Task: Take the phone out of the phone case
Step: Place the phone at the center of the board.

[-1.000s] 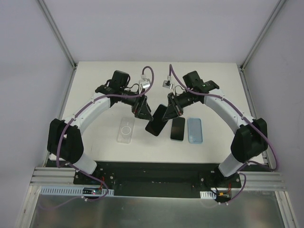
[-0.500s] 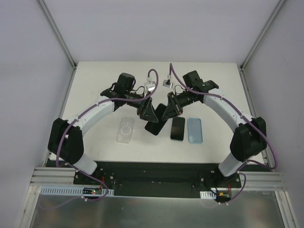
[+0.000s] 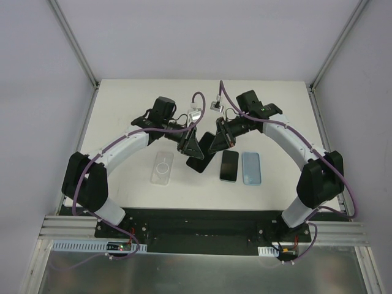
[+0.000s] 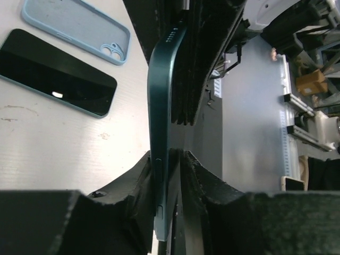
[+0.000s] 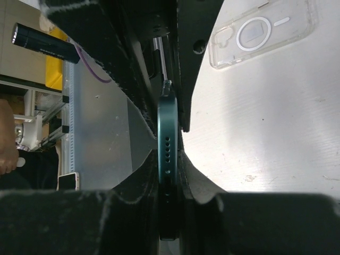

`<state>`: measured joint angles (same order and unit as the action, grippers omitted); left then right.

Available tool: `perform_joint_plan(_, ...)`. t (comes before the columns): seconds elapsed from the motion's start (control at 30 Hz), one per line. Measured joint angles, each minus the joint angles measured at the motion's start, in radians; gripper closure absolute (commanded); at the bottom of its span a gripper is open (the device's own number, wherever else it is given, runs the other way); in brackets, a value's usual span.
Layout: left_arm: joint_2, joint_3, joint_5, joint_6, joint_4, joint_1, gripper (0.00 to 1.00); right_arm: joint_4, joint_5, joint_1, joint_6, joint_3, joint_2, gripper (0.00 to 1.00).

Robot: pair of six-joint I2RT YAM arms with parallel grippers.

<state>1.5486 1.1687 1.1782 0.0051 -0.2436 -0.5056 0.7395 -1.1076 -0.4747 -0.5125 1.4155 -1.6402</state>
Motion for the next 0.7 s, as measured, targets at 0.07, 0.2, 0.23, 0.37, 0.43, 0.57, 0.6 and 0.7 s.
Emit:
perform_joint_plan(0.07,0.000,0.000,0.001,0.000,0.002,-0.006,1.00,0.000,-0.005,0.000,0.003,0.000,0.000,1.00)
perform_joint_plan(0.2,0.002,0.000,0.042,-0.014,0.000,-0.001,1.00,-0.002,-0.028,0.000,-0.022,0.000,0.000,0.91)
perform_joint_plan(0.23,0.003,0.000,0.045,-0.015,0.000,-0.001,1.00,-0.001,-0.030,0.000,-0.023,-0.001,0.000,0.87)
perform_joint_plan(0.37,0.004,0.000,0.047,-0.015,0.000,-0.001,1.00,-0.001,-0.027,0.001,-0.015,-0.003,0.000,0.65)
perform_joint_plan(0.43,0.004,-0.001,0.035,-0.014,0.000,-0.006,1.00,-0.008,-0.022,0.005,0.006,-0.004,0.000,0.52)
perform_joint_plan(0.57,0.005,-0.010,0.017,-0.014,-0.001,-0.012,1.00,-0.028,-0.015,0.016,0.039,-0.009,0.000,0.34)
perform_joint_plan(0.6,0.005,-0.013,0.016,-0.014,-0.001,-0.012,1.00,-0.035,-0.014,0.020,0.045,-0.013,0.001,0.32)
perform_joint_plan(0.7,0.005,-0.027,0.004,-0.016,0.000,-0.012,1.00,-0.052,-0.006,0.031,0.065,-0.026,0.002,0.25)
